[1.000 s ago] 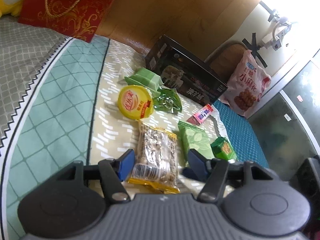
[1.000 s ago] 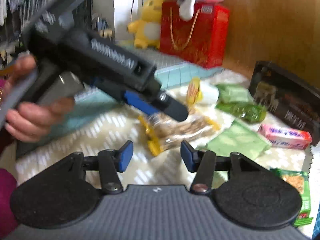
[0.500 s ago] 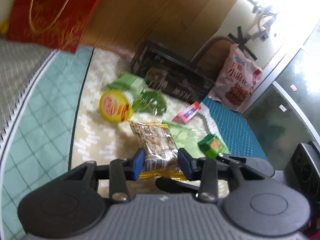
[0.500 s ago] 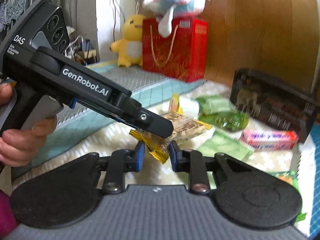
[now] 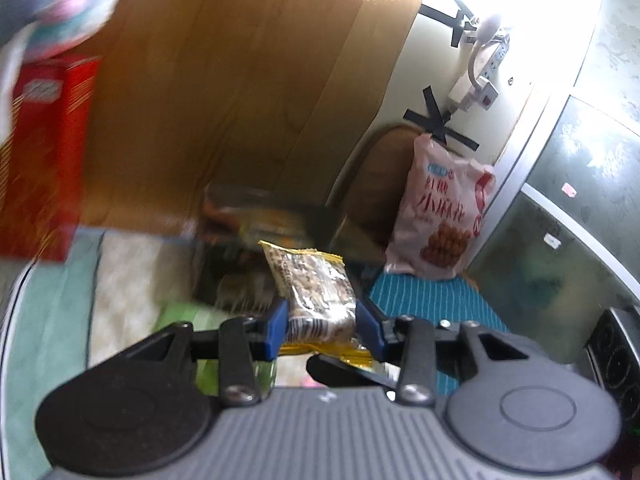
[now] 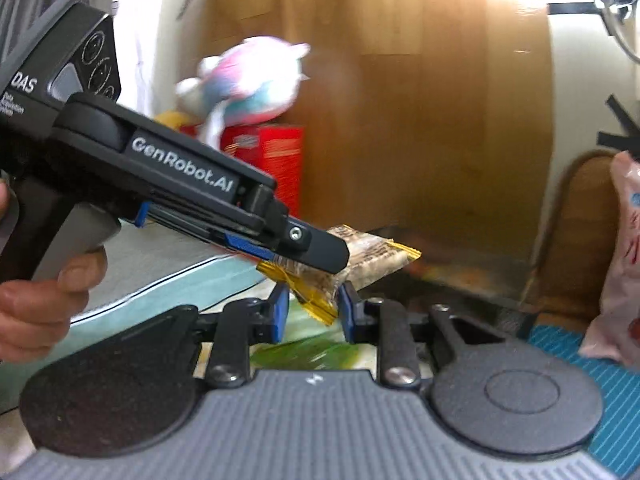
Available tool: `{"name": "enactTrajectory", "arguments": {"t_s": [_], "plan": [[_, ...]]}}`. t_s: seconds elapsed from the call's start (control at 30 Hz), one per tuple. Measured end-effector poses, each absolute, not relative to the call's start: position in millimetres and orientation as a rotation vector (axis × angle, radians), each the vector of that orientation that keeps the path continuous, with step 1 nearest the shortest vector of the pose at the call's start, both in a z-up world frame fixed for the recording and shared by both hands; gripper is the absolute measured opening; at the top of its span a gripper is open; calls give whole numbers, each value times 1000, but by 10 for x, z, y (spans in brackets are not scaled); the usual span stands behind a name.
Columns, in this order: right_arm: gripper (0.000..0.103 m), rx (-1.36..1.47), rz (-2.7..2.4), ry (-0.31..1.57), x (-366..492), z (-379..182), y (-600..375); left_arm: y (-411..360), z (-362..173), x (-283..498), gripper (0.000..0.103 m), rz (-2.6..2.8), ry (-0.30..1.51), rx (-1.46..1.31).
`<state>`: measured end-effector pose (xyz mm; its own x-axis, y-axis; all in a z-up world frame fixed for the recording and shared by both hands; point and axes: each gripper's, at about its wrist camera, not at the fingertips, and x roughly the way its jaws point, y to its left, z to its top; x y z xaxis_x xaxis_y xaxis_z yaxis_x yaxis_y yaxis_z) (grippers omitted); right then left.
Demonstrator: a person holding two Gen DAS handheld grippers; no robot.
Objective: Organize snacks
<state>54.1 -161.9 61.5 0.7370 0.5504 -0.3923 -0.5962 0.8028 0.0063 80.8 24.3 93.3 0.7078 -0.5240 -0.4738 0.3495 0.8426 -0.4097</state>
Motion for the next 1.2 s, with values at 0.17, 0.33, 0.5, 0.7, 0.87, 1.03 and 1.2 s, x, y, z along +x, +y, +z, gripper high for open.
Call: {"name": "enactTrajectory", "arguments": {"t_s": [0.17, 0.33, 0.5, 0.7, 0.87, 1.03, 1.2], "plan": [[33, -83, 554, 389, 1013, 611, -1745, -22, 1002, 1334, 38, -490, 596, -252], [37, -74, 497, 426, 1374, 487, -1783, -158, 869, 1729, 43, -406, 614, -222], [39, 8, 483, 437, 1315, 487, -1968, 55, 798, 1615, 44, -396, 611, -262], [40, 150, 571, 554, 1168, 458, -2074, 669, 704, 1261, 45, -318, 622, -374], [40, 237, 641, 739, 1319, 313, -1845, 1031, 368, 1071, 45, -264, 736, -510], [41, 319, 655, 901, 1534, 114, -1612, 1151, 191, 1076, 45, -225, 761, -572], [41, 316, 667, 910, 1502, 92, -1513, 1144, -72, 1301, 45, -240, 833, -638]]}}
